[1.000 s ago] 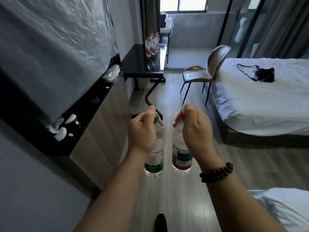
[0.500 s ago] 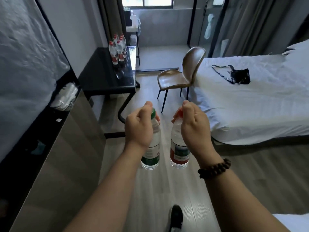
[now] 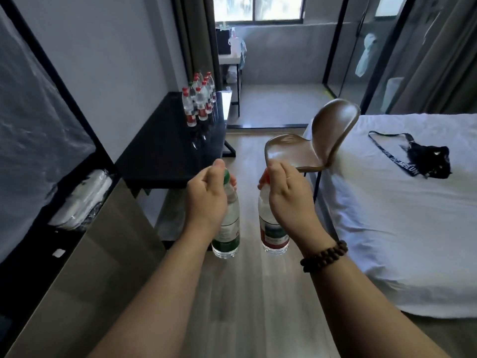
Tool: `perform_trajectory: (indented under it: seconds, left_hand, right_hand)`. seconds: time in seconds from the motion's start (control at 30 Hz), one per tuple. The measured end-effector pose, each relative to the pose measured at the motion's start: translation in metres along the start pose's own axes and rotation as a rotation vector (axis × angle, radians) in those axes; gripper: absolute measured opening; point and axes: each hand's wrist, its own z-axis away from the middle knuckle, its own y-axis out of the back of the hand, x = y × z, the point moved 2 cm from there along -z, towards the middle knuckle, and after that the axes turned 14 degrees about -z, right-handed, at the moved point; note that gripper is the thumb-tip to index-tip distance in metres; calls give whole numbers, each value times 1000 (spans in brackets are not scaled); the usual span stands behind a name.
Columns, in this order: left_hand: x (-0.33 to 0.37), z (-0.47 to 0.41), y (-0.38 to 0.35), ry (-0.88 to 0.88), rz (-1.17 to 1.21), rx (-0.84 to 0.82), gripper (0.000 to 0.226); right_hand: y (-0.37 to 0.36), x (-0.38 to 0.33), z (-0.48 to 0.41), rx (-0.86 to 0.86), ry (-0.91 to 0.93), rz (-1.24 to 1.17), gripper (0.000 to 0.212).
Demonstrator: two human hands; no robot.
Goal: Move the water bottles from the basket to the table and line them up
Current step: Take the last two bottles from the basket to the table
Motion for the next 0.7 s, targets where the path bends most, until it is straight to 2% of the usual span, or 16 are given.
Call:
perform_trajectory:
  seconds: [0.33,0.7]
  left_hand:
    - [-47,-216,-83,38,-33,9,54]
    - [-52,-439,-152,31,-22,14,55]
  right_hand:
    - [-46,86,-213,-47,-36,24,46]
    - [-92,150,-429,-55,-66,26,46]
